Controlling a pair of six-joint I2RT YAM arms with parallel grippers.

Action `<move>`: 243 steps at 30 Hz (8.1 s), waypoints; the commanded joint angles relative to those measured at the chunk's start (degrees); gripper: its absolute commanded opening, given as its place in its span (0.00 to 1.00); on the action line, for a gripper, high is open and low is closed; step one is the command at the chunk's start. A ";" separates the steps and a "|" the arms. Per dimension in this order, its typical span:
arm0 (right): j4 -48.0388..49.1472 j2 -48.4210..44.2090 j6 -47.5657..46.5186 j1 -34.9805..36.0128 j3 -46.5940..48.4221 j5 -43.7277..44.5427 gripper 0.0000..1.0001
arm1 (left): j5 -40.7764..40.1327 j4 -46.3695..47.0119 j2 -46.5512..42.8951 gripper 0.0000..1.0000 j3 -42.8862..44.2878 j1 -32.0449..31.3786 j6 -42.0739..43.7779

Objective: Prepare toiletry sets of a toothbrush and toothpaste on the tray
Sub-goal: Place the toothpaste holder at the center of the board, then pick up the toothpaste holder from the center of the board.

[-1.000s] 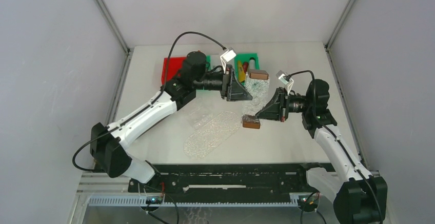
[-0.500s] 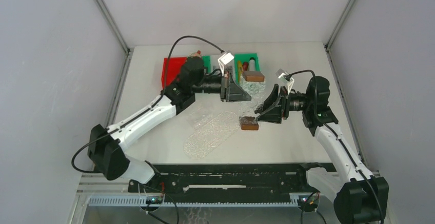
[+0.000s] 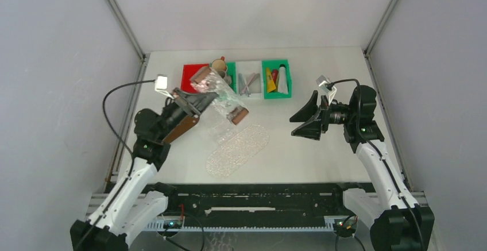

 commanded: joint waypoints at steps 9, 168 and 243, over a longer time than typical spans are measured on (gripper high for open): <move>-2.01 -1.04 -3.68 -1.43 2.62 2.42 0.86 | -21.44 5.14 -13.79 0.00 -11.05 22.59 -12.77; -10.54 -1.41 -12.19 -0.05 4.92 3.17 0.86 | -38.03 -56.78 55.27 0.58 44.79 36.94 72.67; -58.67 -4.72 -38.11 -13.02 36.53 8.06 1.00 | -59.02 -30.65 10.18 0.00 20.36 -53.15 97.53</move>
